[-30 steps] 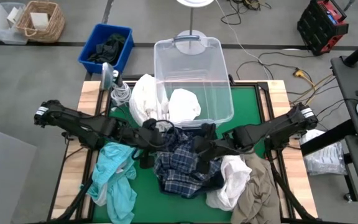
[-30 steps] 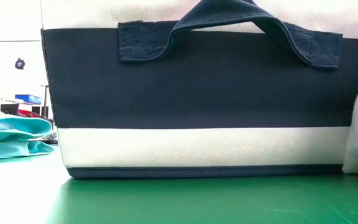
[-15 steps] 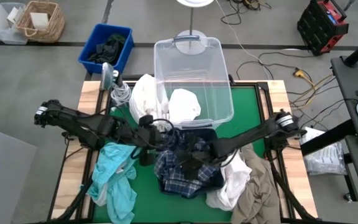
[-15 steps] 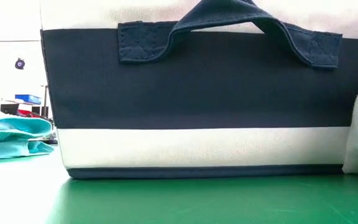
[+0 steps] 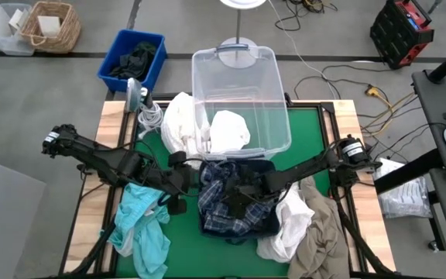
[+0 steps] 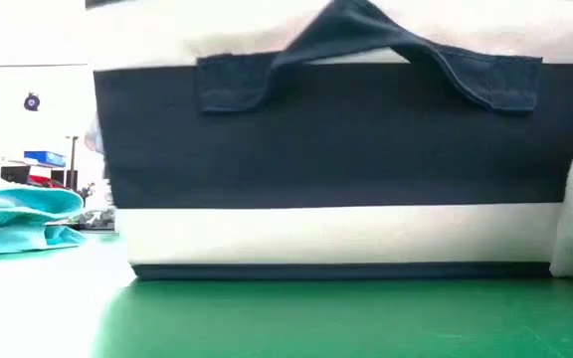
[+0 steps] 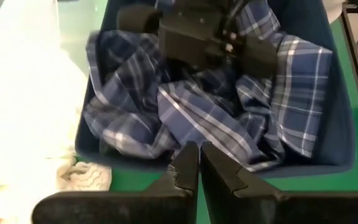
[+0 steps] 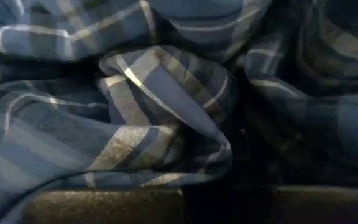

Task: Sort clothes
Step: Put the patterned shirt into the blue laundry organizer

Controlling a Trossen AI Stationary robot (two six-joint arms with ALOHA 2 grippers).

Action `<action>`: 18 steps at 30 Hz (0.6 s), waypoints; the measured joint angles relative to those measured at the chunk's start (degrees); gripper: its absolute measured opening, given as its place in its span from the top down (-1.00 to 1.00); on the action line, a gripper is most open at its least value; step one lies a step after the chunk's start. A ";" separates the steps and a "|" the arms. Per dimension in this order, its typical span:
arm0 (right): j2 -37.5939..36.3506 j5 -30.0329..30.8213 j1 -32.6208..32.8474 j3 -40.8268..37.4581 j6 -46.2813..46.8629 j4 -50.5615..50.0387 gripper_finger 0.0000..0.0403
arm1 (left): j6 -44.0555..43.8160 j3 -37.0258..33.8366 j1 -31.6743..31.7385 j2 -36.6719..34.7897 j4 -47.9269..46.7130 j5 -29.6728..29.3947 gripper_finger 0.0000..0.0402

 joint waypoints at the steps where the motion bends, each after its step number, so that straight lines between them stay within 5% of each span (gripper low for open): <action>1: -0.30 0.21 -0.02 0.04 -0.07 0.01 0.94 | -0.41 -0.03 -0.07 -0.02 -0.19 -0.01 1.00; 13: -3.57 -3.61 0.42 8.91 -8.03 -10.49 0.94 | -2.33 -0.29 -0.64 -0.02 0.05 -0.26 1.00; 18: -6.69 -4.31 0.44 12.68 -8.79 -15.66 0.94 | -2.31 -3.02 -0.60 0.58 1.01 -8.62 1.00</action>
